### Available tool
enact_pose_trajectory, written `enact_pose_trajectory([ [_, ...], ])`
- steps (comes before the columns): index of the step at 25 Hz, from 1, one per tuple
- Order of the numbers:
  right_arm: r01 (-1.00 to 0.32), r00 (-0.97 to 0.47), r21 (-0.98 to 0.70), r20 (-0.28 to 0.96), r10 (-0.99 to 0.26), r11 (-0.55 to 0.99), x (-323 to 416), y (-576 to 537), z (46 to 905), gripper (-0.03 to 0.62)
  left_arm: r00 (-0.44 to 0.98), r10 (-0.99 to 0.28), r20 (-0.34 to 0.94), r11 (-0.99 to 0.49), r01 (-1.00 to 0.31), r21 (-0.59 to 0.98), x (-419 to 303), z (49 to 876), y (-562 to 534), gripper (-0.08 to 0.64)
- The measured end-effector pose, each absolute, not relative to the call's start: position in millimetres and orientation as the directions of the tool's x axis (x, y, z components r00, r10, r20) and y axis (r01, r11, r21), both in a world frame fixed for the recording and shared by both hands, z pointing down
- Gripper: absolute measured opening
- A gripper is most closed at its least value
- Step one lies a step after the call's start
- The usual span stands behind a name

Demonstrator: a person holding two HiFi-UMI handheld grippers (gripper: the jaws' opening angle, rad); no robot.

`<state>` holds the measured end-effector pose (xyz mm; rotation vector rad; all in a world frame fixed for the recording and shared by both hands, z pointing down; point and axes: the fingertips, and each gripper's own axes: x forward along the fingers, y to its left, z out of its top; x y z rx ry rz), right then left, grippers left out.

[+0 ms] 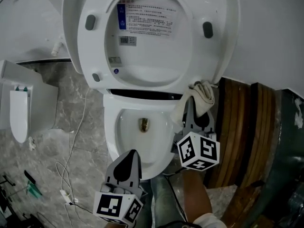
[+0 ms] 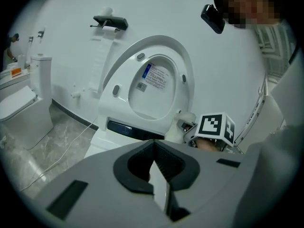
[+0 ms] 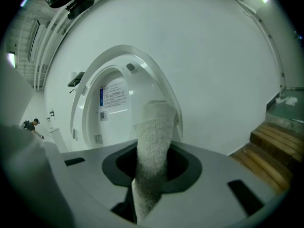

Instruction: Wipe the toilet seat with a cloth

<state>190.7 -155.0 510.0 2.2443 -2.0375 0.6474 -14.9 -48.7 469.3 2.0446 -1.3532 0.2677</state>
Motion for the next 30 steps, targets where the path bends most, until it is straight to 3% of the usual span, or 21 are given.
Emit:
enact_pose_trajectory([
  [12, -0.982, 0.079, -0.144, 0.270, -0.960, -0.121, 156, -163, 538, 0.094, 0.400, -0.761, 0.511, -0.165, -0.881, 0.443, -45, 492, -37, 0.011],
  [30, -0.949, -0.302, -0.030, 0.360, -0.883, 0.313, -56, -207, 558, 0.094, 0.261, -0.825, 0.501, -0.003, -0.888, 0.459, -133, 476, -30, 0.011],
])
